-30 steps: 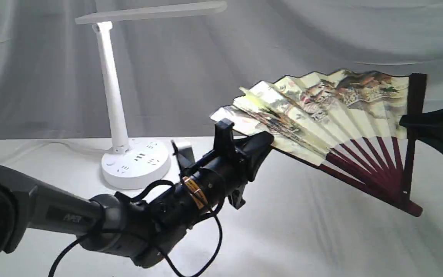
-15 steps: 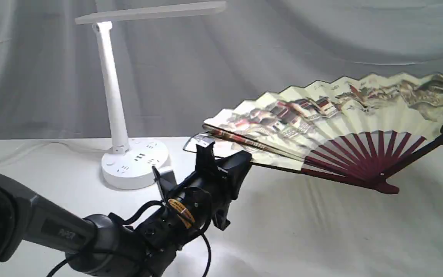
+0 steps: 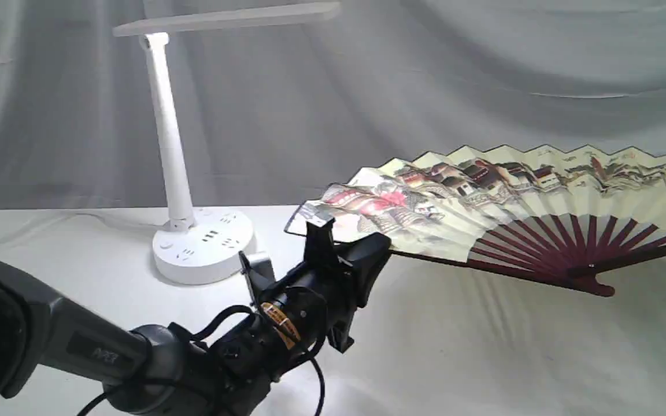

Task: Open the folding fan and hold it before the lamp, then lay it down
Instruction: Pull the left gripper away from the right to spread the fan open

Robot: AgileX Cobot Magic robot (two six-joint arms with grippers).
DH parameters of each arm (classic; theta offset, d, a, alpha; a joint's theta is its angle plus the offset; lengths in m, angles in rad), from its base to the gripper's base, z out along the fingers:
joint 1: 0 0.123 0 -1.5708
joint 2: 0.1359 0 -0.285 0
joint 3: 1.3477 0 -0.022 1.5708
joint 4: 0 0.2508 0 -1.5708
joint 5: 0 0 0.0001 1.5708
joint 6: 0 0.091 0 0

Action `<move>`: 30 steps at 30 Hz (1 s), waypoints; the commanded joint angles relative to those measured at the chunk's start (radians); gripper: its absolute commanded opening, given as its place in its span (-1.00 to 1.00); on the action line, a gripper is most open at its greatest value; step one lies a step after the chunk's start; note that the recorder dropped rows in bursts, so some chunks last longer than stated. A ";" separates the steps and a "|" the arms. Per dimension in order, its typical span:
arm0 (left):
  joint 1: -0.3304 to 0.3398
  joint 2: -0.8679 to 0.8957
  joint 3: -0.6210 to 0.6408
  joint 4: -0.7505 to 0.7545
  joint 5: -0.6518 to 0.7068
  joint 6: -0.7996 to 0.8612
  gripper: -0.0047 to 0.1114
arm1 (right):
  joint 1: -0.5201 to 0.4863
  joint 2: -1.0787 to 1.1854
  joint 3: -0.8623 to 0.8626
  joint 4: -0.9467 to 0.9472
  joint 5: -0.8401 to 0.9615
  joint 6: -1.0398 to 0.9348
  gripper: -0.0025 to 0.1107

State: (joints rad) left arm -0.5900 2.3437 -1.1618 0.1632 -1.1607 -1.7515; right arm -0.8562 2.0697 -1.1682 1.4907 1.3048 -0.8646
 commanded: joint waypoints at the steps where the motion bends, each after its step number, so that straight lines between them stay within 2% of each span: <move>1: 0.027 -0.015 0.004 -0.145 -0.060 -0.019 -0.92 | -0.030 -0.007 0.003 -0.012 -0.084 -0.054 -0.96; 20: 0.027 -0.017 0.011 -0.157 -0.060 -0.025 -0.92 | -0.030 -0.007 0.003 -0.012 -0.084 -0.054 -0.96; 30: 0.032 -0.097 0.152 -0.238 -0.060 -0.022 -0.92 | 0.000 -0.007 0.003 -0.008 -0.084 -0.054 -0.96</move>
State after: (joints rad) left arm -0.5928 2.2783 -1.0320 0.1271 -1.1668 -1.7538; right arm -0.8384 2.0697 -1.1594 1.4788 1.3048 -0.8653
